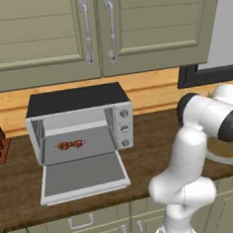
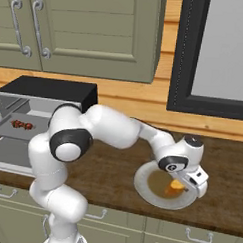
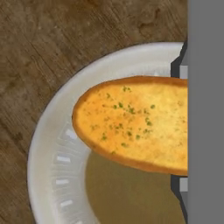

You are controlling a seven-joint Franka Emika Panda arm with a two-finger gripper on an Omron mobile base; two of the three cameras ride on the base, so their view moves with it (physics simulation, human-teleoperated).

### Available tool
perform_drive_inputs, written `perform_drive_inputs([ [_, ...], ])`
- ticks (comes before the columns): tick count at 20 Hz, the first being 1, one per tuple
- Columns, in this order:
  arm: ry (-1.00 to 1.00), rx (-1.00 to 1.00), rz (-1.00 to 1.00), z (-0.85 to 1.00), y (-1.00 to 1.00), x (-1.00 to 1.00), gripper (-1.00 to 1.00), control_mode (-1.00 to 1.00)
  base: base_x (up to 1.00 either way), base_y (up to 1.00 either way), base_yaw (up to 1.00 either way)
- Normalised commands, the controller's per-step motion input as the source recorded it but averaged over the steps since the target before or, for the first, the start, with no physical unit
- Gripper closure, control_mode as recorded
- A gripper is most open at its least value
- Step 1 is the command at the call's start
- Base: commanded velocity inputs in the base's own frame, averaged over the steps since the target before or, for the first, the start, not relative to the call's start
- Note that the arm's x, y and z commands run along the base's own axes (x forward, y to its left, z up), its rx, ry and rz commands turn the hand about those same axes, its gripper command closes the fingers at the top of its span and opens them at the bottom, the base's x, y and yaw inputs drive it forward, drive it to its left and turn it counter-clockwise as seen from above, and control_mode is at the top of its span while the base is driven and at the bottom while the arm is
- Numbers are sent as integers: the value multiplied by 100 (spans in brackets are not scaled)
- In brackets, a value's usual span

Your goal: Pick up the kebab skewer and baguette bread, and place them inside the toaster oven. Close the toaster oven door and start by setting the timer.

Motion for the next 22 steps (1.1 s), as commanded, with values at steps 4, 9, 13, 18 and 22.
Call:
perform_drive_inputs([
  [4, 0, 0, 0, 81, 36, -20, 100, -100, 0, 0, 0],
  [9, 0, 0, 3, 75, 63, -9, 100, -100, 0, 0, 0],
  [13, 0, 0, 17, 61, 73, -19, 100, -100, 0, 0, 0],
  [18, 0, 0, 28, 46, 80, -7, 100, -100, 0, 0, 0],
  [22, 0, 0, 38, 36, 72, 0, 100, -100, 0, 0, 0],
])
